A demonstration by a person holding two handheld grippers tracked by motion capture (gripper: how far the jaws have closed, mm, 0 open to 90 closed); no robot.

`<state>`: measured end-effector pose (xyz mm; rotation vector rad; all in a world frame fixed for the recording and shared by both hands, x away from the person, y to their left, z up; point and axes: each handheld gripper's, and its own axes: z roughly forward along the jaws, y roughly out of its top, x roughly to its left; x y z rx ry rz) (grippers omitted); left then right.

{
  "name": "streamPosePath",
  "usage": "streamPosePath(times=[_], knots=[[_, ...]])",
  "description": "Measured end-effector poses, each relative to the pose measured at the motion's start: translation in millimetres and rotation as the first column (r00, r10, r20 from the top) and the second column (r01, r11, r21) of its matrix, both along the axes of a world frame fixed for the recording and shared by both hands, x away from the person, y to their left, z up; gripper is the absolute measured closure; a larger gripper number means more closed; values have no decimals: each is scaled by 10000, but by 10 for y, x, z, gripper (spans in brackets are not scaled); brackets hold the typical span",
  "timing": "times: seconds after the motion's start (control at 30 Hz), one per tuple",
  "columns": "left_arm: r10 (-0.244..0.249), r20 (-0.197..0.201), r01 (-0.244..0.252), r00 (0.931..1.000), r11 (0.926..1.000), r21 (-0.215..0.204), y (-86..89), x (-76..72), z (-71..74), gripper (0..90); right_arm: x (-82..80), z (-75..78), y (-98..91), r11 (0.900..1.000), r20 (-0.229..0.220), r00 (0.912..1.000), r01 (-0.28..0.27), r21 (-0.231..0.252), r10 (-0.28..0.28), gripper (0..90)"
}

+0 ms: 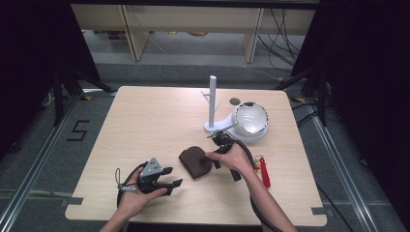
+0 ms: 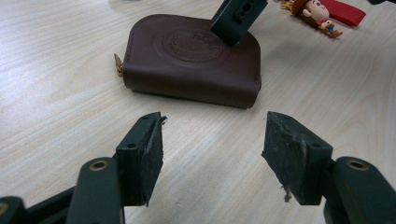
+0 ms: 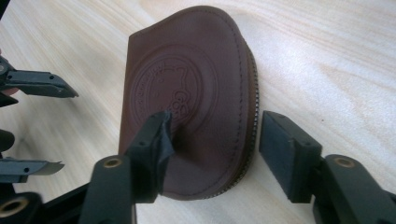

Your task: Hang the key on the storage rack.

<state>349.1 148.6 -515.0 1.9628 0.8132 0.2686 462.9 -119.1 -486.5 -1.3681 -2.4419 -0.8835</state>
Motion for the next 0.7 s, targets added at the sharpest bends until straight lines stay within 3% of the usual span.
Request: streamPosePath(times=[0.1, 0.17, 0.2, 0.33, 0.37, 0.5, 0.53, 0.67, 0.7], knots=[[-5, -1, 5, 10000, 10000, -10, -1, 0, -1, 371, 9, 36, 31, 9995, -333, 9994, -95, -293, 85, 460], [-74, -40, 74, 10000, 10000, -5, 2, 2, -1, 371, 33, 28, 34, 9985, -117, 9993, -359, -411, 355, 460], [-7, -30, 7, 10000, 10000, 55, 1, 0, -2, 371, 44, 23, 21, 9962, -90, 9988, -481, -723, 476, 464], [-72, -58, 72, 10000, 10000, 66, 4, 5, -9, 371, 57, 9, 17, 9975, -316, 9987, -420, -571, 402, 505], [-14, -34, 15, 10000, 10000, 64, 2, 4, -13, 371, 58, 10, 24, 9992, -481, 9981, -387, -117, 381, 545], [-48, -94, 49, 9999, 10000, 66, 6, 6, -15, 371, 67, 26, 24, 9992, -672, 9975, -233, -325, 211, 633], [-31, -112, 32, 9999, 10000, 57, 9, 6, -17, 372, 86, 32, -1, 9995, -524, 9981, -322, -67, 318, 697], [15, -126, -15, 9999, 10000, -19, 18, 5, -25, 372, 64, 92, 15, 9988, -381, 9986, -372, -306, 361, 766], [116, -78, -117, 9999, 9999, -65, 27, -1, -28, 372, 52, 116, 29, 9989, -260, 9986, -460, -123, 456, 781]])
